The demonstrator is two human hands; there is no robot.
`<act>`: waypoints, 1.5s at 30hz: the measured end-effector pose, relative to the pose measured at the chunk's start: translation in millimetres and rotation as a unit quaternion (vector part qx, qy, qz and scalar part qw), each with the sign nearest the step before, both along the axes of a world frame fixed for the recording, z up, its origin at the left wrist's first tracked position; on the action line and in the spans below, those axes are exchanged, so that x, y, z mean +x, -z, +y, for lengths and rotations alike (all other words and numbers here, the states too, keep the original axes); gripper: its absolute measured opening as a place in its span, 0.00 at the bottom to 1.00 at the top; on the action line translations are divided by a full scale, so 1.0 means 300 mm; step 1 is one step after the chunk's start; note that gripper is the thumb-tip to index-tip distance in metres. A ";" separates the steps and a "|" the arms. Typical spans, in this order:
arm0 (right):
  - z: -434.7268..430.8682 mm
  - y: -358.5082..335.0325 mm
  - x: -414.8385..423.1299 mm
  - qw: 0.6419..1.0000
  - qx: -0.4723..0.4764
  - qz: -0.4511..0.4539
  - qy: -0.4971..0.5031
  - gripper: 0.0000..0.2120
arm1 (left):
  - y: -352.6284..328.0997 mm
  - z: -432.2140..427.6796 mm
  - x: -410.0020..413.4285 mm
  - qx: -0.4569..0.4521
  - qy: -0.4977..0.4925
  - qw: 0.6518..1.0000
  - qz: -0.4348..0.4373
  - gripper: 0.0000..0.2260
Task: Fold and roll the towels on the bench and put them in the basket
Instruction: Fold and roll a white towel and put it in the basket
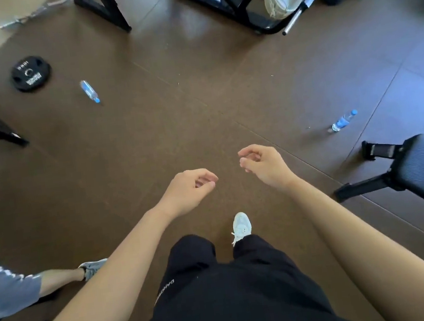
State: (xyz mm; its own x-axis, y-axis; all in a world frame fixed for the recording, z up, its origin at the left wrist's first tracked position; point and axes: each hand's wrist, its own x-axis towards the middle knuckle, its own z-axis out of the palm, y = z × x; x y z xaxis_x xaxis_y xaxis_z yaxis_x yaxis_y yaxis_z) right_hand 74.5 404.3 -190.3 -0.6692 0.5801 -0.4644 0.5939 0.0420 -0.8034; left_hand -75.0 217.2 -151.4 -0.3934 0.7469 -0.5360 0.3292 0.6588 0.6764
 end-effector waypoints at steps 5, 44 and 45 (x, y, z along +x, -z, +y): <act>0.201 -0.017 -0.180 1.000 0.002 0.000 -0.004 0.07 | -0.019 0.214 -0.152 0.025 -0.025 0.999 -0.016 0.08; 2.347 0.045 -1.895 0.997 -0.010 -0.069 -0.014 0.08 | 0.043 2.505 -2.009 0.041 -0.035 0.997 -0.063 0.06; 2.414 0.046 -1.934 0.998 -0.005 -0.069 -0.010 0.08 | 0.048 2.564 -2.051 0.043 -0.039 0.996 -0.069 0.05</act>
